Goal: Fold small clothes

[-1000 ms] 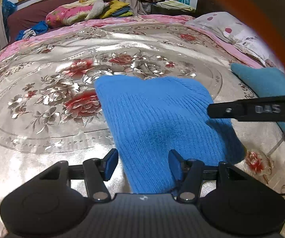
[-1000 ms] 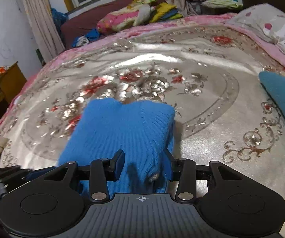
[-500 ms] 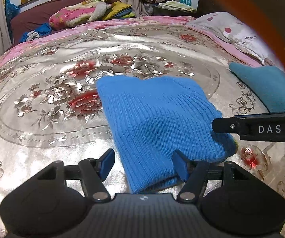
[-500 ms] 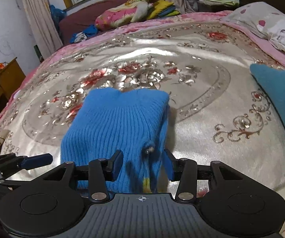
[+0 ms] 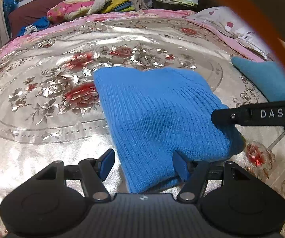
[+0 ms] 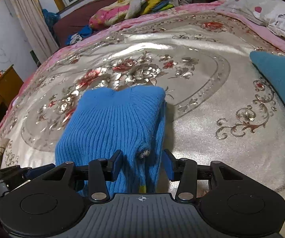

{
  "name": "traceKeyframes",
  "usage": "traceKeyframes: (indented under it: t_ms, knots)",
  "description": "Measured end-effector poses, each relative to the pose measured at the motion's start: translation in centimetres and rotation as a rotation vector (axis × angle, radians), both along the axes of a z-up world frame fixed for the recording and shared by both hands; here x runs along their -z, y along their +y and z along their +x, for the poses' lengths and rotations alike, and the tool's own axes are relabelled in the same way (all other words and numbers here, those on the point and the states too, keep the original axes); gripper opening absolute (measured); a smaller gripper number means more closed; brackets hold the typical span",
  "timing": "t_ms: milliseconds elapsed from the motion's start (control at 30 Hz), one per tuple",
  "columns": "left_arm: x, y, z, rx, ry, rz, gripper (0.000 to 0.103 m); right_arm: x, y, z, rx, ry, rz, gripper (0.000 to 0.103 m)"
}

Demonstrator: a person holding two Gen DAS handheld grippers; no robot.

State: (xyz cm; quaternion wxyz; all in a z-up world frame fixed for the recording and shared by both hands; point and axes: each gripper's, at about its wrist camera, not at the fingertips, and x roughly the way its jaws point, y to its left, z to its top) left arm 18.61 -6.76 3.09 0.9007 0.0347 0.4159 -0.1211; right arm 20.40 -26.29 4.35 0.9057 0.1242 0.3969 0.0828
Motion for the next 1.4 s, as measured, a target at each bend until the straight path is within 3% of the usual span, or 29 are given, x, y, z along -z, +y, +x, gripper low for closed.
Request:
traceKeyframes:
  t_ms: [467, 600, 1400]
  knots:
    - [0.4, 0.0, 0.4, 0.001, 0.010, 0.002, 0.069, -0.2, -0.3, 1.1, 0.011, -0.001, 0.022, 0.048]
    - [0.5, -0.1, 0.5, 0.004, 0.017, 0.000, 0.069, -0.5, -0.6, 2.3, 0.025, -0.010, 0.045, 0.053]
    - [1.1, -0.2, 1.4, 0.023, 0.044, -0.008, 0.069, 0.1, -0.8, 7.7, 0.064, 0.015, 0.068, 0.059]
